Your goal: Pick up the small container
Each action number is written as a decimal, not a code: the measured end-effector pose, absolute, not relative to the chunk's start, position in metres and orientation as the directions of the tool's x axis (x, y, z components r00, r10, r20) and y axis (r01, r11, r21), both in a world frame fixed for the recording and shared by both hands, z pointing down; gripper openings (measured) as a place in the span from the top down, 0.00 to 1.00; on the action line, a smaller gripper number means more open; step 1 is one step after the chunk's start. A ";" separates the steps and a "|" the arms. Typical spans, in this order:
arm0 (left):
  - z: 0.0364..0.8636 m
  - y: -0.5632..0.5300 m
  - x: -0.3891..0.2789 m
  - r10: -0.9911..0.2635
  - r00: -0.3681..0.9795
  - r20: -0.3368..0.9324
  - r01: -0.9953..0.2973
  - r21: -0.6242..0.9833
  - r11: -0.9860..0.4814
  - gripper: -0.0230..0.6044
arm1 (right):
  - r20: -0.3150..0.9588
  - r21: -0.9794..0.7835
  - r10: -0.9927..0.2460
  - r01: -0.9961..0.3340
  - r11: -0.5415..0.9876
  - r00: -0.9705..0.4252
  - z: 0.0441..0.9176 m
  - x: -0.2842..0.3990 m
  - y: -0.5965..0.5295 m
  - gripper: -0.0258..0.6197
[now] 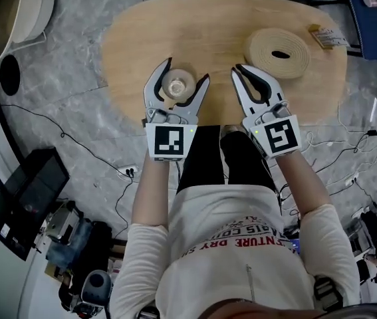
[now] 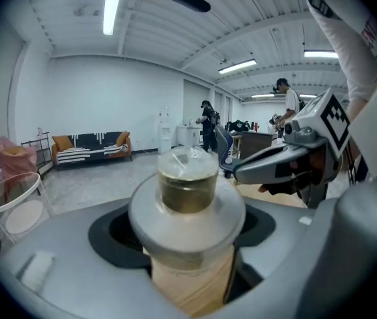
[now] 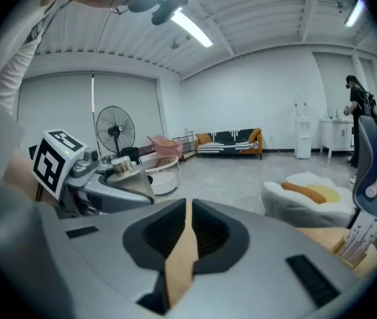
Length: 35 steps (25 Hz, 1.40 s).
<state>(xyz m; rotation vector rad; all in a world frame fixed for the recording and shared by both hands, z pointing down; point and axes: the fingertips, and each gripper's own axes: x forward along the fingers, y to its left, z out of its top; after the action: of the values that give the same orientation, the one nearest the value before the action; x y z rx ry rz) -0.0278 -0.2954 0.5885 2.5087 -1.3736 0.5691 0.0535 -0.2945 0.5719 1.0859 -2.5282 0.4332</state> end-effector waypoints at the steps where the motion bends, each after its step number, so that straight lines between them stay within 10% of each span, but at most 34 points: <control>1: 0.572 -0.294 -0.031 -0.764 0.487 0.423 -0.846 0.012 -0.533 0.42 | 0.427 -0.129 -0.634 -0.737 0.663 -0.645 0.559 0.052 -0.293 0.95; 35: 0.244 -0.253 -0.066 -0.880 0.426 0.208 -0.870 -0.171 -0.462 0.42 | 0.098 0.089 -0.657 -0.651 0.754 -0.748 0.245 0.040 -0.263 0.95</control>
<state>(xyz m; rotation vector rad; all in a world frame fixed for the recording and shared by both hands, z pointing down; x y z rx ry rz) -0.0661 -0.2529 0.2435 2.6846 -1.6483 0.4277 0.0405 -0.2630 0.2446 1.0577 -2.8257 -0.0743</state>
